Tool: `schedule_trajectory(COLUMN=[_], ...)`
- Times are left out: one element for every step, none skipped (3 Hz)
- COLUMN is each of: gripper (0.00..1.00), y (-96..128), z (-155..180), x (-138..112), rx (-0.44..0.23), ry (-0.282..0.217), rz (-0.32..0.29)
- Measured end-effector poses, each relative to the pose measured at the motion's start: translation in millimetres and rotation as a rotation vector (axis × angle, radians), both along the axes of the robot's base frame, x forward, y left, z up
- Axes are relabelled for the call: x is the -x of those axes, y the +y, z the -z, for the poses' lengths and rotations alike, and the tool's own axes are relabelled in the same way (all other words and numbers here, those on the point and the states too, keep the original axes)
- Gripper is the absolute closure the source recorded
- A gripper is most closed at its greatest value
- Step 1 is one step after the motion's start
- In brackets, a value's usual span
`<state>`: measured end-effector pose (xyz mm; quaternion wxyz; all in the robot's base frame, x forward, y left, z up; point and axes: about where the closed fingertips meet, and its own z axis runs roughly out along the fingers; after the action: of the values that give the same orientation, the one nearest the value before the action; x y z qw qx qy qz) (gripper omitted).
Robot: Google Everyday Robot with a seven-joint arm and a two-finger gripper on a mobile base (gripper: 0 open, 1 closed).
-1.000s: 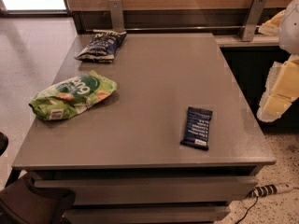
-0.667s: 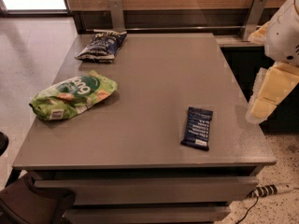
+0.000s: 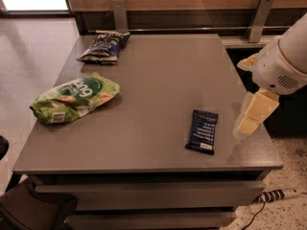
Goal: Move rxbar blueberry near blue chip bag
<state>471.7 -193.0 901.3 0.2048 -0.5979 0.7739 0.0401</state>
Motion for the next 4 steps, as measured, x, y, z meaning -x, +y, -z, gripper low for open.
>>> schedule_trajectory(gripper=[0.00,0.00,0.00,0.00], y=[13,31,41,54], z=[24,48,66,89], x=[-3,6,12,11], rx=[-0.061,-0.093,-0.100,-0.145], ry=[-0.001,0.018,0.047,0.075], rz=[-0.025,-0.054,-0.076,-0.111])
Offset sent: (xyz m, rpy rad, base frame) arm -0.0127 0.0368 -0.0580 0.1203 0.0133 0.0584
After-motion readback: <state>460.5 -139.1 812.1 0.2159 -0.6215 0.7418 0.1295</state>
